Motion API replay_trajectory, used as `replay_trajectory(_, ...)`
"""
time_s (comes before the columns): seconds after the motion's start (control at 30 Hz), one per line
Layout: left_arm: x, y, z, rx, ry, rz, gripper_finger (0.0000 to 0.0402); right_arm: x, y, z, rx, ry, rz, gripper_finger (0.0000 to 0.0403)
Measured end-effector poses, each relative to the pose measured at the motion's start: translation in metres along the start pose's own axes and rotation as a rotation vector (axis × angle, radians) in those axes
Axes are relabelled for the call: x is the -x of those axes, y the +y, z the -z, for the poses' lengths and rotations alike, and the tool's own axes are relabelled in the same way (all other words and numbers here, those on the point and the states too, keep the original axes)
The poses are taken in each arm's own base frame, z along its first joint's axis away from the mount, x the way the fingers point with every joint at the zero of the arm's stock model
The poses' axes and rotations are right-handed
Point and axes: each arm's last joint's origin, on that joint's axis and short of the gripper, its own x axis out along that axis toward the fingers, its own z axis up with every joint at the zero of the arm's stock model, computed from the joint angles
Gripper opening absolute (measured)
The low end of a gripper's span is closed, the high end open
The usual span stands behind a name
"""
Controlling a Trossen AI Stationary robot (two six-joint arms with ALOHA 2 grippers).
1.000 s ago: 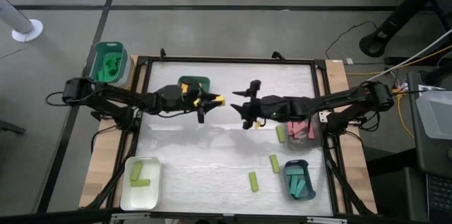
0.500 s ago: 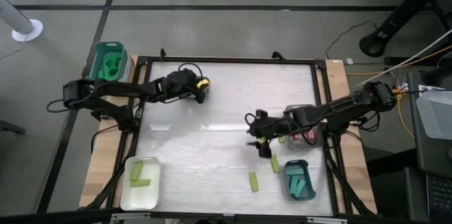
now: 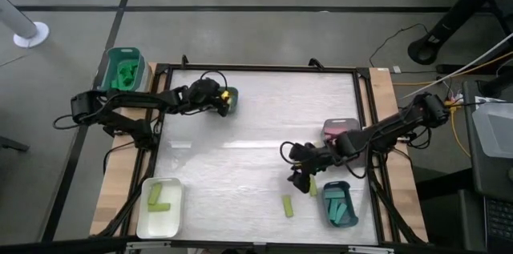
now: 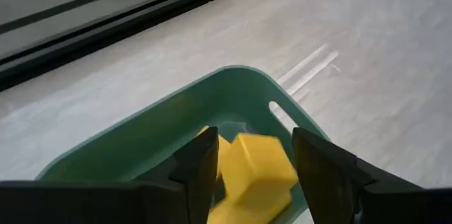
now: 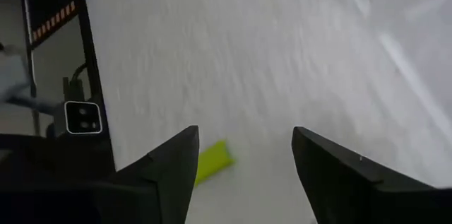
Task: Sort blocks
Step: Put the yellow block into the green bin, then put the green block into the white bin
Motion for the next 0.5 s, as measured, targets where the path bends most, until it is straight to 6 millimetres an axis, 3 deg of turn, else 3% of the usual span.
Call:
replay_trajectory(0.23,0.000,0.000,-0.001,0.022,-0.007,0.001,0.0195,-0.010,0.005,0.015,-0.151,0.062,0.034,0.0229)
replay_trajectory(0.5,0.000,-0.001,-0.001,0.027,-0.005,0.012,0.0197,-0.041,0.015,0.037,-0.229,0.139,0.058,0.0229)
